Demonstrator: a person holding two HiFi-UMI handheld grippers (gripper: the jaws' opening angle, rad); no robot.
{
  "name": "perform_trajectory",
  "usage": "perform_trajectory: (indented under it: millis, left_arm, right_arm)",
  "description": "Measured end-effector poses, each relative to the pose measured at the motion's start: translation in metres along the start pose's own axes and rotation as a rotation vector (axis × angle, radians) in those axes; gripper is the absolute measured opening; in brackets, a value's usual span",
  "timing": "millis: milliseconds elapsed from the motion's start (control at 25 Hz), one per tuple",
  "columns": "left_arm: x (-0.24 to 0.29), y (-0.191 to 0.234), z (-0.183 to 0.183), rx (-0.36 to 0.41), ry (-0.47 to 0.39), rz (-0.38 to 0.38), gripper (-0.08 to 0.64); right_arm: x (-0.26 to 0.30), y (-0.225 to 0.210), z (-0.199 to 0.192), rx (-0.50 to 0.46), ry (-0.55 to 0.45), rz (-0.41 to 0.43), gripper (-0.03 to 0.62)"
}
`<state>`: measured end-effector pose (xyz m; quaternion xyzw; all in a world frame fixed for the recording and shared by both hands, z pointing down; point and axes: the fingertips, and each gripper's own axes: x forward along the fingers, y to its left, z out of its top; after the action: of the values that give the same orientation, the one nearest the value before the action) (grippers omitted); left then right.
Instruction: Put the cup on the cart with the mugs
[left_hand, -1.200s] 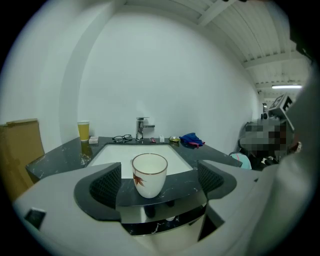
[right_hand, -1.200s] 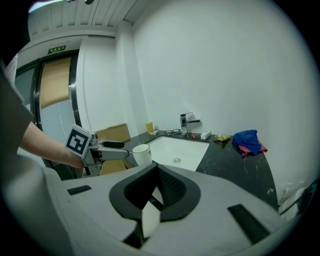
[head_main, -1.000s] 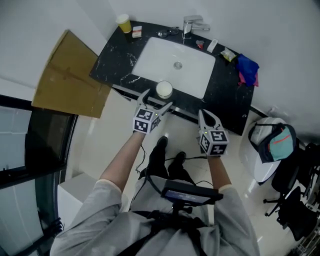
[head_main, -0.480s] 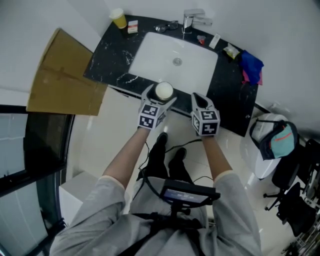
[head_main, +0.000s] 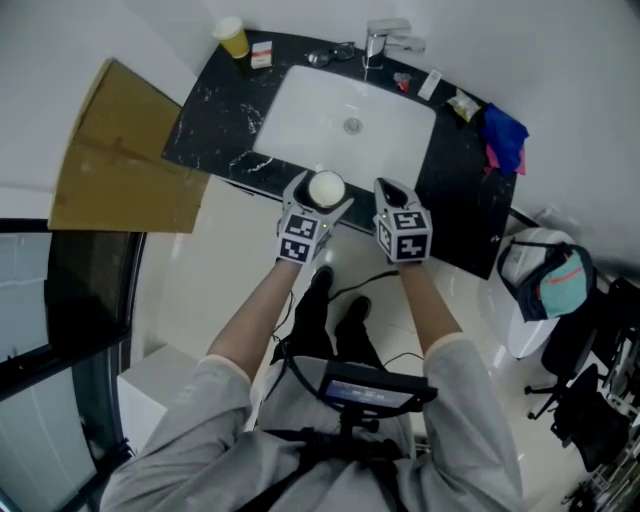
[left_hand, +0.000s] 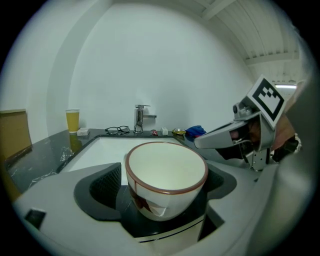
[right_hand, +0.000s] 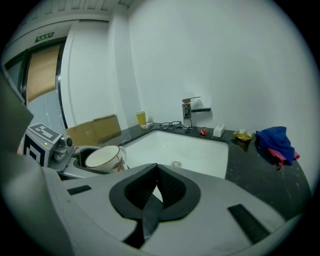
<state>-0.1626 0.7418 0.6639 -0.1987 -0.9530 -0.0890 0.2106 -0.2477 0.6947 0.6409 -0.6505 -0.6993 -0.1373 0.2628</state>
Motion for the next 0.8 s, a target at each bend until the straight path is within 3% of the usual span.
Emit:
perform_trajectory:
  millis: [120, 200, 800]
  left_arm:
    - [0.001, -0.003, 0.001, 0.003, -0.006, -0.014, 0.457]
    - [0.001, -0.005, 0.002, 0.019, -0.010, -0.023, 0.414]
    - [-0.001, -0.009, 0.014, 0.065, -0.041, -0.062, 0.405]
  right_arm:
    - [0.003, 0.001, 0.000, 0.009, 0.004, 0.013, 0.008]
    - [0.005, 0.003, 0.001, 0.008, 0.004, 0.021, 0.008]
    - [0.007, 0.005, -0.004, 0.007, 0.017, 0.028, 0.008]
